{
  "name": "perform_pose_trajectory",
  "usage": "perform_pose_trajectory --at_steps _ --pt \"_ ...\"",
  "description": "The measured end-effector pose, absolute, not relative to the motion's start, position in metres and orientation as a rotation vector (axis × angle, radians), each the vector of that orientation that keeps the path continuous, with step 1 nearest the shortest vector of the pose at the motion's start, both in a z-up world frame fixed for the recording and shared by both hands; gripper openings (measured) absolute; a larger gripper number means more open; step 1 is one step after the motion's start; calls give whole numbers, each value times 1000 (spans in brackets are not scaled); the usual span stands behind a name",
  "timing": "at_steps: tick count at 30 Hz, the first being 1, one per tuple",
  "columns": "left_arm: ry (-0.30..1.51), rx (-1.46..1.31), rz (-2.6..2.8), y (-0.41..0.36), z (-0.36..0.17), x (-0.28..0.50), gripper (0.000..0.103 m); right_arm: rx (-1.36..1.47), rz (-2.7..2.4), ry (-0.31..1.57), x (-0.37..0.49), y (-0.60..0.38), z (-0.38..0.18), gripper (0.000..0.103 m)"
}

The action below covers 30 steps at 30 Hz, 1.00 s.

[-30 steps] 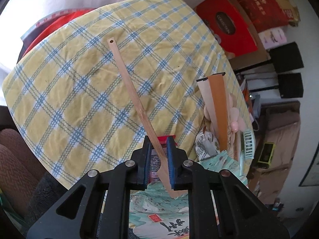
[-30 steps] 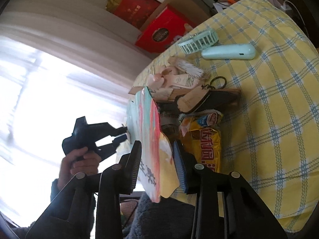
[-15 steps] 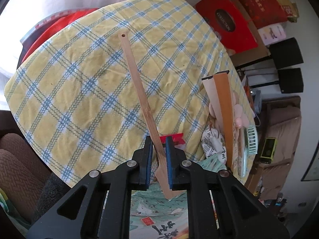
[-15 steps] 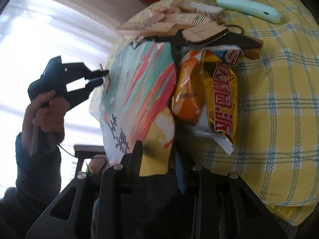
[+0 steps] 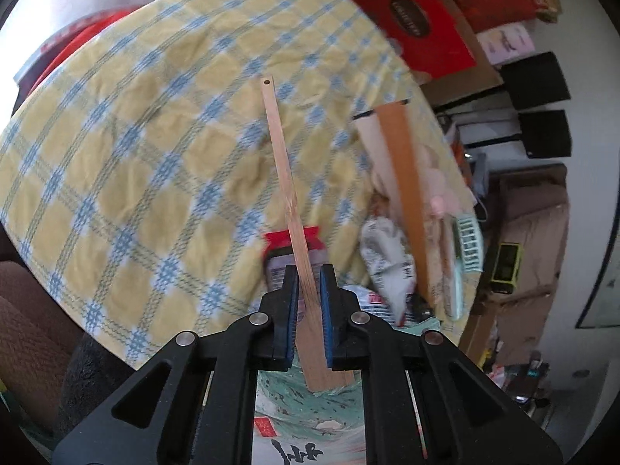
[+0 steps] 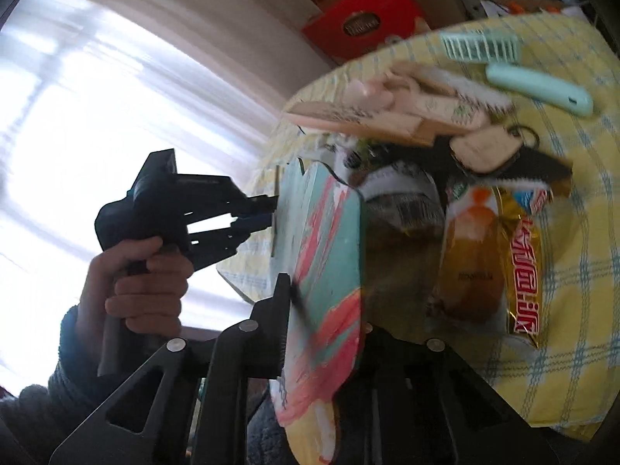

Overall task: Organize objects
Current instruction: 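Lift the spatula with the left tool while the right tool lifts the paper fan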

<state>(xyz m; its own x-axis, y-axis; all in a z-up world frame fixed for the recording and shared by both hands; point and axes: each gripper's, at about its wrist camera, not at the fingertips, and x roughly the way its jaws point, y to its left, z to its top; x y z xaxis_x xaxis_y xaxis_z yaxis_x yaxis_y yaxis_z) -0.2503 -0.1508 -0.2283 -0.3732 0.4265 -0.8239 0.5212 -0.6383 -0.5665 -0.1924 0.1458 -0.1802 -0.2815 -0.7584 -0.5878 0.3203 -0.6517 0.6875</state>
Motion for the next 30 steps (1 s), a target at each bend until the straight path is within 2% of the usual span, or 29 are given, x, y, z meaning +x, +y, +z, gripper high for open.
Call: perform_pose_trajectory --at_steps 8,18,30 --pt "1334 1717 -2220 -150 -216 -258 9 1218 -2002 -609 -195 149 -177 13" --pt "1127 1642 -2421 -131 -181 -258 11 1145 -2066 -581 -182 153 -165 12" --pt "1007 1530 -2610 -128 -132 -246 12 1035 -2083 -593 -169 155 -137 12"
